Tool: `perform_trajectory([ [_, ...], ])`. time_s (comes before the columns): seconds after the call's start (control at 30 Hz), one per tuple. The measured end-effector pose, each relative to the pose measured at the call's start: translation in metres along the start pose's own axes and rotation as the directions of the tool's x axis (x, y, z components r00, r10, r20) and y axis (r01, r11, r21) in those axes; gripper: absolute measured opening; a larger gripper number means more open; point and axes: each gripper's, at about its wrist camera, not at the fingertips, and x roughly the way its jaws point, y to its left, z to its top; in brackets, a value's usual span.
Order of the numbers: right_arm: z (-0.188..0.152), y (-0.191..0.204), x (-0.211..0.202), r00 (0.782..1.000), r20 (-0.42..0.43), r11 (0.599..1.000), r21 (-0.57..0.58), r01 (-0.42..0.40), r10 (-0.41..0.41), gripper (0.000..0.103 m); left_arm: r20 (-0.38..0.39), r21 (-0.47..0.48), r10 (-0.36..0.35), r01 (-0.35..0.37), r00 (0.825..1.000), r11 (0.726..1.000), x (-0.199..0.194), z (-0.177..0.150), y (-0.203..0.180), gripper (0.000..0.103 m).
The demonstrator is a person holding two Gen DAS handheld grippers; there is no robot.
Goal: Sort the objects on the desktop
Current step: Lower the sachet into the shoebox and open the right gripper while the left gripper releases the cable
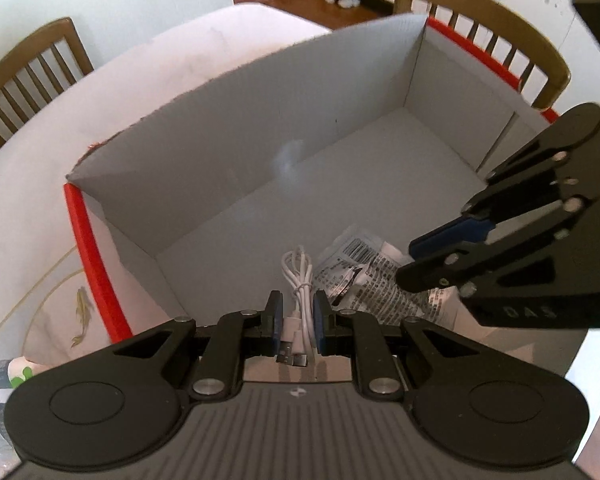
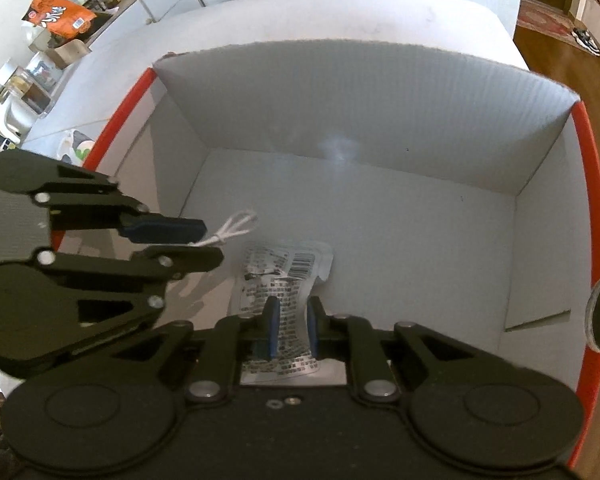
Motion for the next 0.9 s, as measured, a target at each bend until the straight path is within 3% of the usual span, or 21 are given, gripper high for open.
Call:
perform_trajectory([
  [0.23, -0.001, 0.000, 0.000, 1.000, -0.001, 1.000, -0.015, -0.006, 0.006, 0.021, -0.085, 0.039, -0.011, 0.014, 0.996, 0.999, 0.010, 0.001, -0.003, 0.015],
  [0.43, -0.002, 0.000, -0.003, 1.000, 0.006, 1.000, -0.013, 0.004, -0.004, 0.029, -0.083, 0.022, -0.047, 0.049, 0.995, 0.999, 0.006, -0.003, 0.001, 0.015],
  [0.63, 0.000, 0.001, -0.007, 1.000, 0.028, 1.000, -0.016, 0.013, -0.013, 0.045, -0.053, 0.005, -0.063, 0.063, 0.997, 0.998, -0.007, -0.011, 0.004, 0.016],
  [0.9, -0.001, 0.007, -0.016, 0.998, 0.052, 0.998, -0.052, 0.022, -0.019, 0.053, 0.029, -0.042, -0.083, 0.084, 0.996, 0.996, -0.036, -0.018, 0.008, 0.021],
])
